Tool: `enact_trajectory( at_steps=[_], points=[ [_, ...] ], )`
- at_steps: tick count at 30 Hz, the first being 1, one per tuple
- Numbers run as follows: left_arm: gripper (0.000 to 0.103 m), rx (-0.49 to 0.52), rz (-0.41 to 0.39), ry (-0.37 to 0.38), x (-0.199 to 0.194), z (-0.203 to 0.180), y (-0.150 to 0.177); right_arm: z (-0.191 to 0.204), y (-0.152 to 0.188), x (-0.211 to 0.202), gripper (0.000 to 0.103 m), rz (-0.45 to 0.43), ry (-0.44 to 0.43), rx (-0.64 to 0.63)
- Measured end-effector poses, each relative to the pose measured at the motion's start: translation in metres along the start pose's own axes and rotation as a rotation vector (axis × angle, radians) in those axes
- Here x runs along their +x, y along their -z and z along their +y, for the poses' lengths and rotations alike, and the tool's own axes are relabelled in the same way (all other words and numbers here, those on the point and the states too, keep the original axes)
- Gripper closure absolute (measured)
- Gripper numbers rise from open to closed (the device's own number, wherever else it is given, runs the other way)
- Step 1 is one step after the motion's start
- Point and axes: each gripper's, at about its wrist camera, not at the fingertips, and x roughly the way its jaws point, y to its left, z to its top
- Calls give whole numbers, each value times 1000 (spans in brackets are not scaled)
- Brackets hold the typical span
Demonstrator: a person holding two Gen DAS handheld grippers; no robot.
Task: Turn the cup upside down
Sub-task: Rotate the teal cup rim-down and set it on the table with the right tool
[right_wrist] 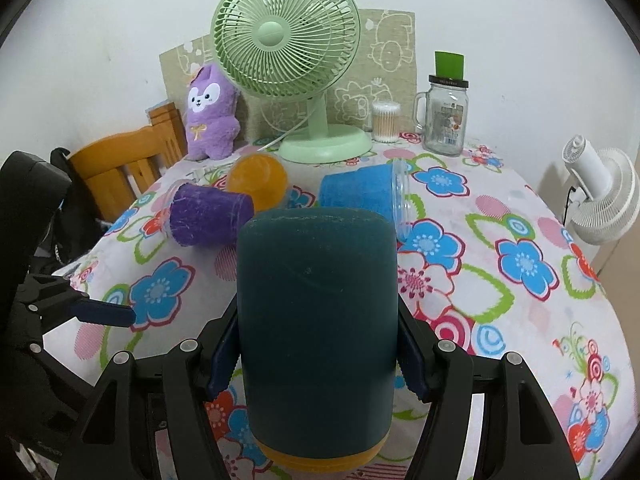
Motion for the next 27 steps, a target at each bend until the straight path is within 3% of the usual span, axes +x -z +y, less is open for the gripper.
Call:
enact_trajectory(
  at_steps=[6, 17, 27],
  points=[
    [5, 9, 19, -20, 8, -2, 6, 6, 10, -7, 34, -39, 15, -38],
    [5, 23, 32, -31, 11, -13, 17, 6, 18, -19, 33, -33, 21, -35],
    [5, 22, 50, -40, 4, -29, 33, 1, 28, -20, 27, 60, 9, 5]
  ],
)
